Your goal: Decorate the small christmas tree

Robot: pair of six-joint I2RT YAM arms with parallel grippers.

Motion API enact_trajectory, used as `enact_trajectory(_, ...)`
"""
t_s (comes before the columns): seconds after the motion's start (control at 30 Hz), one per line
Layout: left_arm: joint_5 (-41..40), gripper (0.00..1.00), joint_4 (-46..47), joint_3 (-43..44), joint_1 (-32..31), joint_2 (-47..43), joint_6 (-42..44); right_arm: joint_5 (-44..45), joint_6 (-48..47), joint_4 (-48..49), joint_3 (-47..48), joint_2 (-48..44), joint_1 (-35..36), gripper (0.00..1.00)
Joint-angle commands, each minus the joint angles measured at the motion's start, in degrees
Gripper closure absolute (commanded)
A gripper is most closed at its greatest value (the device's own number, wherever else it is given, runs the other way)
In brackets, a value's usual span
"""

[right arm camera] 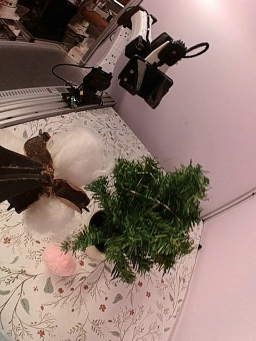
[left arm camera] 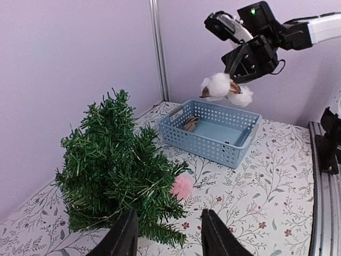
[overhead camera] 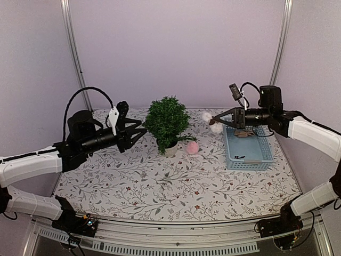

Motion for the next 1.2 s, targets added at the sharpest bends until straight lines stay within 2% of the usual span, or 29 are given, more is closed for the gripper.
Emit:
enact_trajectory(0.0, -0.22, 0.58, -2.73, 2.81, -1.81, 0.41, 3.93, -3.39, 2.70, 5.81, 5.44, 2.25, 5.62, 1.00)
enact_trajectory(0.07, 0.85, 0.58, -3.04, 4.03, -2.87, 0.87, 5.14, -4.42, 1.78, 5.43, 7.94, 4.67, 8.13, 1.00)
enact_trajectory(0.23, 0.28, 0.56, -8.70, 8.51, -7.81, 1.82, 16.42, -8.44, -2.52, -1.18, 12.91, 9.12, 13.30, 1.00)
enact_trajectory(0.47, -2.79, 0.43, -12.87, 11.61, -14.33, 2.62, 27.74, -12.98, -7.22, -6.42, 14.82, 11.44, 19.30, 1.00)
enact_trajectory(0.7, -4.07, 0.44, -18.27, 15.81, -20.32, 6.47, 35.07, -16.54, -7.05, -5.97, 15.74, 12.59, 20.99, 1.00)
enact_trajectory(0.8, -4.16, 0.52, -18.53, 16.18, -21.22, 6.93, 36.46, -17.25, -7.15, -6.05, 15.77, 13.06, 21.23, 1.00)
enact_trajectory(0.9, -4.86, 0.68, -18.71, 16.44, -21.63, 7.23, 36.98, -17.60, -7.20, -6.05, 15.86, 13.16, 21.43, 1.00)
enact_trajectory(1.07, -5.33, 0.88, -17.49, 16.79, -21.67, 7.72, 35.67, -18.87, -7.57, -5.85, 15.77, 13.28, 21.41, 1.00)
enact_trajectory(1.17, -6.22, 0.96, -16.75, 17.32, -21.59, 8.30, 33.44, -18.91, -7.42, -5.55, 15.86, 13.25, 21.45, 0.94)
